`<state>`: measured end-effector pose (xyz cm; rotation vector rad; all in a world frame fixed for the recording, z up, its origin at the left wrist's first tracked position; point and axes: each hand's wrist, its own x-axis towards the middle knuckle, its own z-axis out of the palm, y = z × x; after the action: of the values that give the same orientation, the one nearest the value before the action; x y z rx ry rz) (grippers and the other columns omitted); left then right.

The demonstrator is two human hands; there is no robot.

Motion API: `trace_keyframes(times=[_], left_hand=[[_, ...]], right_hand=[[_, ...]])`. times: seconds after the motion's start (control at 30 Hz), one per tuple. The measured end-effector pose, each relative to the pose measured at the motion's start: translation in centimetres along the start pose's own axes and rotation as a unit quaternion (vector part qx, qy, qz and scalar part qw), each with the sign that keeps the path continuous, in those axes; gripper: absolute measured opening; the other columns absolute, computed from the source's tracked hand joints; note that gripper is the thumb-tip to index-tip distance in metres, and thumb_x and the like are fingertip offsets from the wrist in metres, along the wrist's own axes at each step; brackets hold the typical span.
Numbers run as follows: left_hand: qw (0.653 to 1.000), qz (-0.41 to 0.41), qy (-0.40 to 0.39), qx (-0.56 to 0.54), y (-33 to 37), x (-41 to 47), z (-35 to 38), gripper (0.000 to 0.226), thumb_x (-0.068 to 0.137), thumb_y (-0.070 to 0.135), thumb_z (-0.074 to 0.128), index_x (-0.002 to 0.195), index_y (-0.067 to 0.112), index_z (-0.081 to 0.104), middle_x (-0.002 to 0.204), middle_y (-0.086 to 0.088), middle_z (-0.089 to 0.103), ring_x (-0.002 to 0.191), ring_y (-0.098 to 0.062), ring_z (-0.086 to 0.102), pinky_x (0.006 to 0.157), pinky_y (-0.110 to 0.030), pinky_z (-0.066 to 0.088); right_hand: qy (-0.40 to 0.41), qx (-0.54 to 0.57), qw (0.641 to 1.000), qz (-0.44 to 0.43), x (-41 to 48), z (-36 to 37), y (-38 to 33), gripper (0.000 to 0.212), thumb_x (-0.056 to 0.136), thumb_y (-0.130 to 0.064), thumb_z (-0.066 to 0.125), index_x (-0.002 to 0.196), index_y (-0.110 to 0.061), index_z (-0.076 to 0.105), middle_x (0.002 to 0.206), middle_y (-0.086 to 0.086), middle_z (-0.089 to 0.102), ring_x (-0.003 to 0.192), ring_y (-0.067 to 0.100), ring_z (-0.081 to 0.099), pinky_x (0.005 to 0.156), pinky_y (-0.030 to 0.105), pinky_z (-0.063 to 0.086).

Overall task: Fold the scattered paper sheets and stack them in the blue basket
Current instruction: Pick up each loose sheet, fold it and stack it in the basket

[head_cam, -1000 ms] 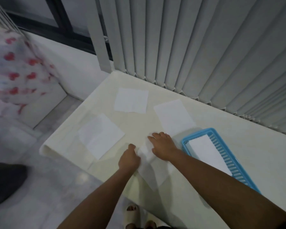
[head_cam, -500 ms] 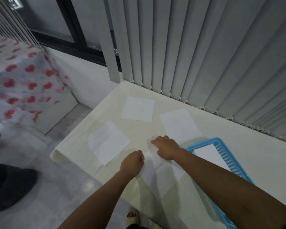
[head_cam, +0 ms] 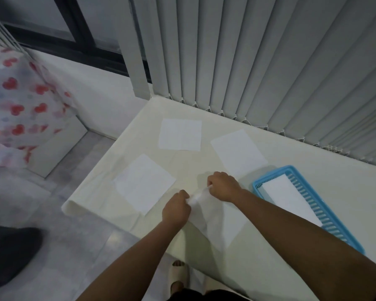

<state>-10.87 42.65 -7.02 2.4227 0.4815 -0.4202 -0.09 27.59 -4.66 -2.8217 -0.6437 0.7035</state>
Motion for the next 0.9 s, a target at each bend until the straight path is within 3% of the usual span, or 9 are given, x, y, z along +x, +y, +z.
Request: trace_keyframes(times=[0.1,0.2,0.33,0.43,0.57,0.67,0.77,0.9], left_hand=[[0.999,0.04,0.018,0.022,-0.3,0.9,-1.6,0.038,0.086,0.03,0.056,0.122,0.02,0.051,0.121,-0.002,0.056,0.113,-0.024,0.054,0.093,-0.039,0.049],[0.998,0.06,-0.009,0.036,0.0,1.7,-3.0,0.024,0.089,0.031,0.053,0.109,0.019,0.058,0.111,-0.003,0.062,0.108,-0.024,0.057,0.089,-0.036,0.047],[0.991,0.113,0.03,0.06,1.0,2.1,-4.4,0.018,0.093,0.023,0.045,0.1,0.015,0.059,0.098,-0.005,0.066,0.094,-0.023,0.061,0.07,-0.029,0.044],[0.976,0.193,0.045,0.088,2.2,1.9,-4.8,0.019,0.09,0.022,0.047,0.1,0.014,0.062,0.1,-0.003,0.065,0.096,-0.021,0.058,0.077,-0.034,0.05],[0.951,0.292,-0.041,0.093,2.9,1.6,-3.5,0.018,0.087,0.025,0.054,0.1,0.016,0.062,0.111,-0.002,0.06,0.105,-0.021,0.055,0.089,-0.036,0.047],[0.948,0.281,-0.123,0.086,2.1,1.8,-2.2,0.019,0.085,0.027,0.057,0.103,0.022,0.062,0.119,0.004,0.057,0.113,-0.018,0.052,0.096,-0.033,0.043],[0.956,0.228,-0.183,0.011,1.6,2.1,-1.6,0.018,0.081,0.031,0.058,0.098,0.03,0.062,0.117,0.009,0.057,0.113,-0.014,0.052,0.1,-0.032,0.042],[0.966,0.199,-0.164,0.01,2.0,2.9,-1.1,0.024,0.089,0.019,0.049,0.109,0.018,0.062,0.119,-0.003,0.058,0.112,-0.018,0.054,0.098,-0.028,0.041]], right_hand=[[-0.002,0.108,0.993,0.043,-0.1,-1.3,-0.2,0.015,0.084,-0.016,0.049,0.09,-0.021,0.062,0.102,0.002,0.063,0.096,0.023,0.058,0.076,0.03,0.043],[-0.005,0.16,0.985,0.059,-0.5,-3.0,0.0,0.009,0.084,-0.013,0.049,0.085,-0.021,0.054,0.091,-0.002,0.06,0.09,0.023,0.058,0.07,0.029,0.04],[0.037,0.013,0.999,0.031,-1.8,-4.7,0.4,0.021,0.087,-0.015,0.046,0.103,-0.022,0.058,0.103,0.002,0.065,0.101,0.025,0.055,0.083,0.035,0.034],[0.077,-0.086,0.993,0.01,-2.9,-4.9,1.0,0.025,0.088,-0.018,0.045,0.104,-0.022,0.063,0.105,0.001,0.067,0.102,0.024,0.053,0.089,0.037,0.034],[0.06,-0.181,0.982,-0.001,-4.9,-3.8,2.3,0.03,0.091,-0.023,0.045,0.108,-0.023,0.069,0.106,0.001,0.069,0.105,0.023,0.053,0.1,0.041,0.032],[0.024,-0.232,0.972,0.003,-6.4,-2.1,3.3,0.031,0.09,-0.017,0.045,0.109,-0.023,0.069,0.109,0.001,0.068,0.109,0.024,0.051,0.104,0.045,0.028],[0.02,-0.235,0.972,0.0,-7.5,-0.2,3.6,0.037,0.087,-0.01,0.044,0.119,-0.019,0.061,0.119,0.003,0.063,0.115,0.027,0.05,0.105,0.044,0.029],[0.038,-0.142,0.989,0.024,-8.2,2.3,2.4,0.048,0.093,-0.011,0.041,0.14,-0.011,0.042,0.145,0.011,0.044,0.132,0.029,0.04,0.112,0.038,0.025]])
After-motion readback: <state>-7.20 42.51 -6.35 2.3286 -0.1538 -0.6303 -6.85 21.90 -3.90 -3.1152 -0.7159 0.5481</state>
